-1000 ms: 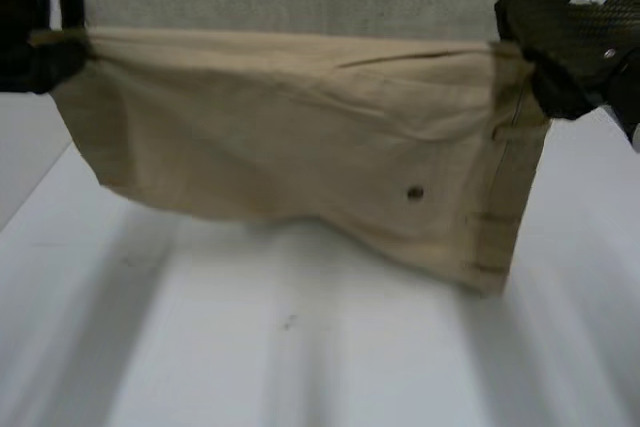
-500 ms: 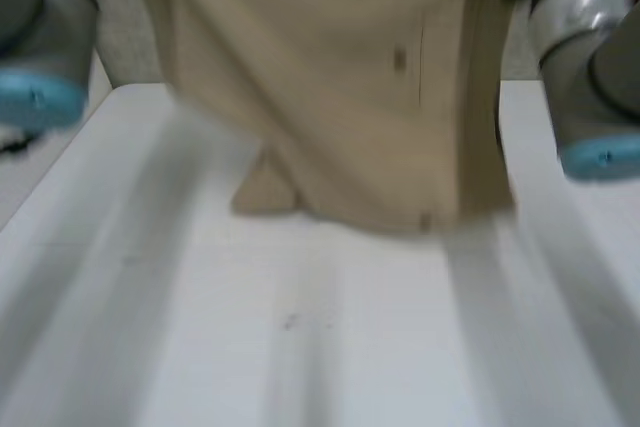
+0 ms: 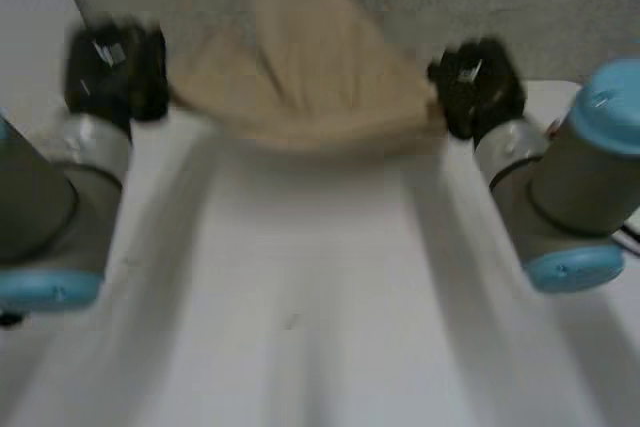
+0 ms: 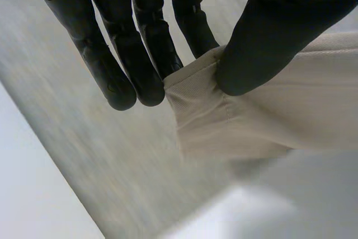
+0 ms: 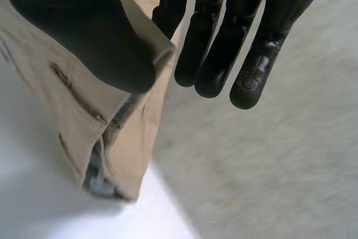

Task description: Fold the shorts.

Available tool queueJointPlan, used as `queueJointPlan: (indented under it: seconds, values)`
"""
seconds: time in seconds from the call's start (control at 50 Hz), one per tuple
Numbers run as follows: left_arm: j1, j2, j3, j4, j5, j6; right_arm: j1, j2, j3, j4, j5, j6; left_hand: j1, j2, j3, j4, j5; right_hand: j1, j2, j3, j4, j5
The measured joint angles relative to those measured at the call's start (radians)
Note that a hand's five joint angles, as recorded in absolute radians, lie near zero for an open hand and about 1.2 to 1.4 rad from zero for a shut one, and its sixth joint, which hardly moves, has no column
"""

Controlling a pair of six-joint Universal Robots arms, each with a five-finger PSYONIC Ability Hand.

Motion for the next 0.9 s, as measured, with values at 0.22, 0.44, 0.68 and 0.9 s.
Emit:
queueJointPlan:
  seconds: [0.22,0.44,0.68,0.9]
  values:
    - [-0.054,-0.213,-0.209,-0.021,-0.005,0.014,-0.002,0.212,0.019,0.168,-0.001,-0.020,0.000,0.000,0.000,0.000,0.000,0.000,0.000,0.000,0.000,0.000]
    - [-0.045,-0.014,-0.283,-0.266,-0.004,0.020,-0.012,0.020,0.164,0.274,-0.008,-0.026,0.000,0.000,0.000,0.000,0.000,0.000,0.000,0.000,0.000,0.000]
    - [-0.050,0.190,-0.406,-0.585,0.008,0.068,-0.014,-0.163,0.364,0.369,-0.018,-0.175,0.000,0.000,0.000,0.000,0.000,0.000,0.000,0.000,0.000,0.000]
    - [-0.093,0.219,-0.395,-0.597,0.011,0.126,-0.043,-0.200,0.454,0.501,-0.015,-0.352,-0.783,-0.820,-0.806,-0.820,-0.769,0.000,0.000,0.000,0.000,0.000]
